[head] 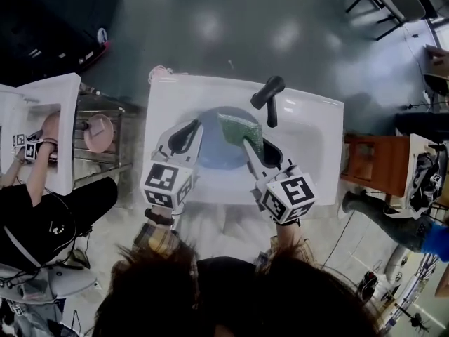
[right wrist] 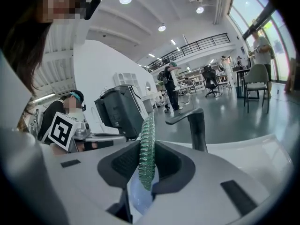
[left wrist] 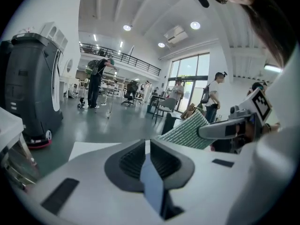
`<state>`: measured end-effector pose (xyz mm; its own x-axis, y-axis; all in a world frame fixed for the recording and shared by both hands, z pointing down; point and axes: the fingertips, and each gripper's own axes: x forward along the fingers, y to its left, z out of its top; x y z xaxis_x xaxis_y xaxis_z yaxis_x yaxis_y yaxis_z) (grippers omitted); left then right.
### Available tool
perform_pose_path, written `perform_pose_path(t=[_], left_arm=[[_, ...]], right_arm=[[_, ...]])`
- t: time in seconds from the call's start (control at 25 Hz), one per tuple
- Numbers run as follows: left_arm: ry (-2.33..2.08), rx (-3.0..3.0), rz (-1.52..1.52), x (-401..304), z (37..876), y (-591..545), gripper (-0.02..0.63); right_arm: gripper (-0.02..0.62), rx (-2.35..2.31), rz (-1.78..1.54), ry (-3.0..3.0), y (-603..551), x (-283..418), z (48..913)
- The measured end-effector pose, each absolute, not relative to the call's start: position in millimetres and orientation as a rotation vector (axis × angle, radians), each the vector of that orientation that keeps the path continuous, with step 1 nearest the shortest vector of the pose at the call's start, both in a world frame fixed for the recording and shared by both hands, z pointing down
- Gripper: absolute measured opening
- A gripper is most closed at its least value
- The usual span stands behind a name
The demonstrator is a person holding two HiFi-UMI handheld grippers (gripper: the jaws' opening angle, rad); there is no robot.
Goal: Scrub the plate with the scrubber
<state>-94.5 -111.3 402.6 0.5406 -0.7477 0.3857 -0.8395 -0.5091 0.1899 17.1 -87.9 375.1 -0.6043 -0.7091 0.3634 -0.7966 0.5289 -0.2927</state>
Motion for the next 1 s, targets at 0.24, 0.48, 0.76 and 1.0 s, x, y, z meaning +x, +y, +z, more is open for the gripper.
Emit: perform_pose_path(t=[0.24, 0.48, 0.76, 1.0], left_arm=[[-1.267, 2.388, 0.431, -102, 444, -105, 0.017], [-1.246, 2.348, 0.468, -108, 478, -108, 0.017], [-1.215, 2.319, 0.509, -112, 509, -114, 0.079], [-1.207, 2.314, 0.566, -114, 528, -121, 0.108]], right_arm=[[0.097, 1.32, 0.716, -2.525, -86, 16, 405], [0.097, 1.362, 0.732, -2.466, -88, 21, 432], [0.097, 1.402, 0.752, -2.418, -92, 28, 455], [0.097, 1.401, 0.768, -2.397, -97, 29, 472]])
